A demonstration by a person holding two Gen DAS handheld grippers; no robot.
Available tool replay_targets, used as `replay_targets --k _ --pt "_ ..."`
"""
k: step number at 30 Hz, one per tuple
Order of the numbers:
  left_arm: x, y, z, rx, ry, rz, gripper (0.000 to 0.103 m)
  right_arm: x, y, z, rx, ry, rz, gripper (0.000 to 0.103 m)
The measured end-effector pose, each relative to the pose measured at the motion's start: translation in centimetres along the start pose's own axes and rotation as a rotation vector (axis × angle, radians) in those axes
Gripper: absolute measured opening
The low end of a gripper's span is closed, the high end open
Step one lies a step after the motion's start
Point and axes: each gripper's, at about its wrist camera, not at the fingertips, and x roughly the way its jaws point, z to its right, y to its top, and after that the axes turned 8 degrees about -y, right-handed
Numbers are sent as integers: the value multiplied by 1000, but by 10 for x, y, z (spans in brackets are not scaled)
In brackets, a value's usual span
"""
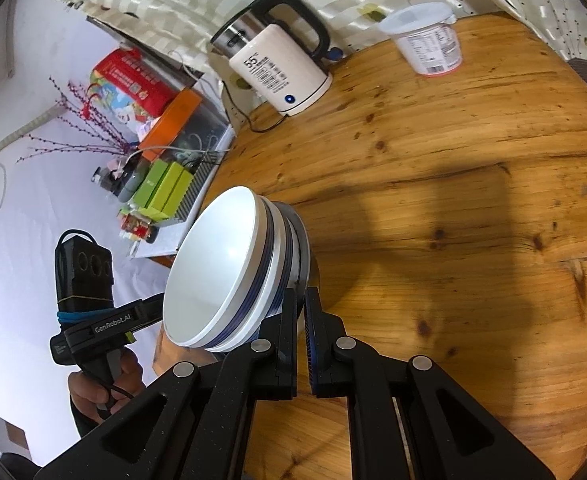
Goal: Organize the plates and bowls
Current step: 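Carry the held bowl stack with left gripper over the beige plate stack, then lower the bowl stack onto the beige plates with left gripper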
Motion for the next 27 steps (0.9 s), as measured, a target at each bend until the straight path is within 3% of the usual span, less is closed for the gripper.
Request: replay_targets --k 13,27 --pt "-28 -5 -26 -36 48 40 7 22 2 -30 -47 32 -38 7" --pt "-60 -9 -69 -100 107 88 8 72 5 -67 -88 72 -109 7"
